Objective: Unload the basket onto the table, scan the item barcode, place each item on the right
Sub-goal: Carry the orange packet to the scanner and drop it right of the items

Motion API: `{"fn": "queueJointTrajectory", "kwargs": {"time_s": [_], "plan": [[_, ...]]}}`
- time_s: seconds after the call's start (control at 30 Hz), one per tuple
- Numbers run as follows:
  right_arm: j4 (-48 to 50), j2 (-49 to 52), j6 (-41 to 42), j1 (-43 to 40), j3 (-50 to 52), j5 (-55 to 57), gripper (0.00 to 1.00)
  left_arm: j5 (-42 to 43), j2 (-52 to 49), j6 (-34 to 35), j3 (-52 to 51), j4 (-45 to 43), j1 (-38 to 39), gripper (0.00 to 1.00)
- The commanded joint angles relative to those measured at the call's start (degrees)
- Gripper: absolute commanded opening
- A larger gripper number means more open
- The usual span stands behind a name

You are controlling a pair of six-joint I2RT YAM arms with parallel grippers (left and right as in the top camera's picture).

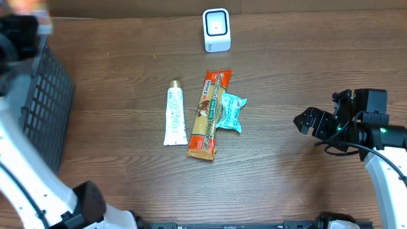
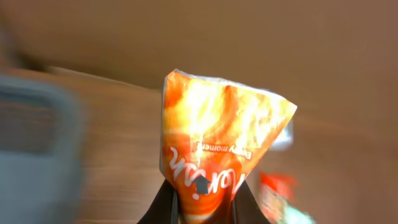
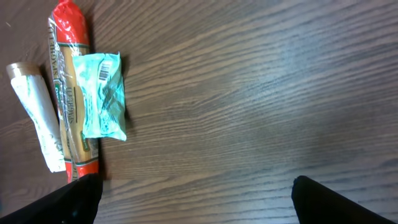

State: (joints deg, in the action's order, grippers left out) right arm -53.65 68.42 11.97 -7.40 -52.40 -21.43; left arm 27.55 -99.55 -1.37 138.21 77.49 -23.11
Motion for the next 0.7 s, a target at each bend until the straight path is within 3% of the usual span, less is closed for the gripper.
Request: {"fn": "queueJointTrajectory", "kwargs": {"time_s": [0.0,0.17,0.3,0.53,0.67], "plan": [[1.2,-0.04,0.0,0.04,-1.55,0.39,1.0,-2.89,-6.67,3.67,-5.84,0.46,9.14,0.04],[1.73,-0.04,0.0,0.04,-1.57,0.39,1.0,-5.53,-8.9,8.07,-17.03,-5.6,26.53,0.04],[2.01,-0.04,-0.02,0.04,-1.55,0.42,1.0,-5.66,-10.45,16.44,-30.51,-18.18,41.2,0.04],[2.43,-0.04,0.0,0.04,-1.55,0.39,1.0,-6.88,-15.39,23.89,-38.82,-31.87,56.83,0.04],[2.32,-0.04,0.0,0.04,-1.57,0.39,1.0,-16.04,-20.37,28.02,-38.82,-32.02,62.75,0.04]]}}
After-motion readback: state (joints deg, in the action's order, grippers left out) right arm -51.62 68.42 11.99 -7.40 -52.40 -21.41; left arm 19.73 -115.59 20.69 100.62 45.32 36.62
